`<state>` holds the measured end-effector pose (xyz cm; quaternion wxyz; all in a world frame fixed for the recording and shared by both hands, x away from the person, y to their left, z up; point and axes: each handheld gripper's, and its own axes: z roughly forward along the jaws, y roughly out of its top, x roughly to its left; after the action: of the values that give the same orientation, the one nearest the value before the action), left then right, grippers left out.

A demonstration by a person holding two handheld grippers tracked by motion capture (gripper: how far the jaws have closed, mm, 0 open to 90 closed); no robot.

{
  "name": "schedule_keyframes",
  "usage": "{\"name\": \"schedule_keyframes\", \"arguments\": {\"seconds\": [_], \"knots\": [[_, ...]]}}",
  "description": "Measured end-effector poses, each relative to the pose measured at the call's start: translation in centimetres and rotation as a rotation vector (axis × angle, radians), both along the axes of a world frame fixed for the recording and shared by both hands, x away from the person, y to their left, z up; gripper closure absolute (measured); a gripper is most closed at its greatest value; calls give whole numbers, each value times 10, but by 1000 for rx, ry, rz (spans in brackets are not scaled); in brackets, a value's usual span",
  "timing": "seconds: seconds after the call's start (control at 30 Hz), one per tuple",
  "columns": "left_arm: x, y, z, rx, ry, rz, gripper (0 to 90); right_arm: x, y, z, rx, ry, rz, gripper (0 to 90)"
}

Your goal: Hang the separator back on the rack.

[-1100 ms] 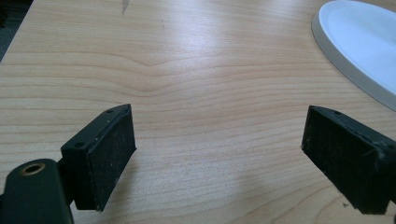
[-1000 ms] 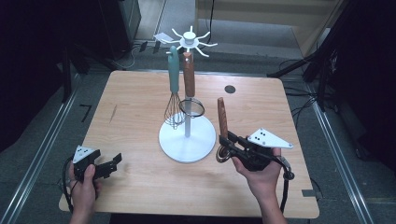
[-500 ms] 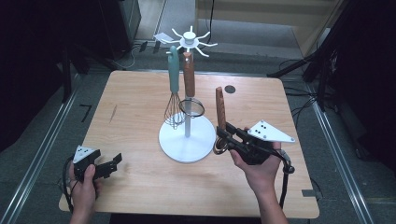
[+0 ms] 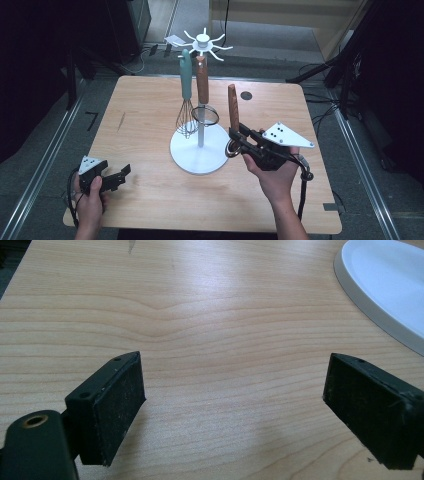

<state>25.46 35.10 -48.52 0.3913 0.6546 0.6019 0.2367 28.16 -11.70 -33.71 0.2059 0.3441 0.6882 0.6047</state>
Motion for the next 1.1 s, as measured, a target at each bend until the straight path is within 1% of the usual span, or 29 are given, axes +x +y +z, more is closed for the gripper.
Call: {"name": "schedule_keyframes", "arguments": {"seconds": [0.13, 0.3, 0.43, 0.8, 0.87, 0.97, 1.07, 1.1], "knots": [[0, 0, 0, 2, 2, -2, 100, 2, 3, 5, 6, -9, 2, 713], [0, 0, 0, 3, 3, -3, 100, 4, 5, 11, 5, -33, 2, 713], [0, 0, 0, 4, 1, -2, 100, 5, 5, 15, 16, -40, 3, 713], [0, 0, 0, 4, 0, -5, 100, 9, 9, 27, 20, -67, 7, 713], [0, 0, 0, 5, -2, -6, 100, 9, 10, 28, 23, -66, 9, 713], [0, 0, 0, 6, -4, -8, 100, 10, 11, 32, 20, -80, 9, 713], [-1, -1, 0, 8, -6, -7, 100, 10, 13, 35, 27, -82, 11, 713], [-1, -1, 0, 9, -7, -5, 100, 10, 13, 37, 24, -91, 9, 713]]}}
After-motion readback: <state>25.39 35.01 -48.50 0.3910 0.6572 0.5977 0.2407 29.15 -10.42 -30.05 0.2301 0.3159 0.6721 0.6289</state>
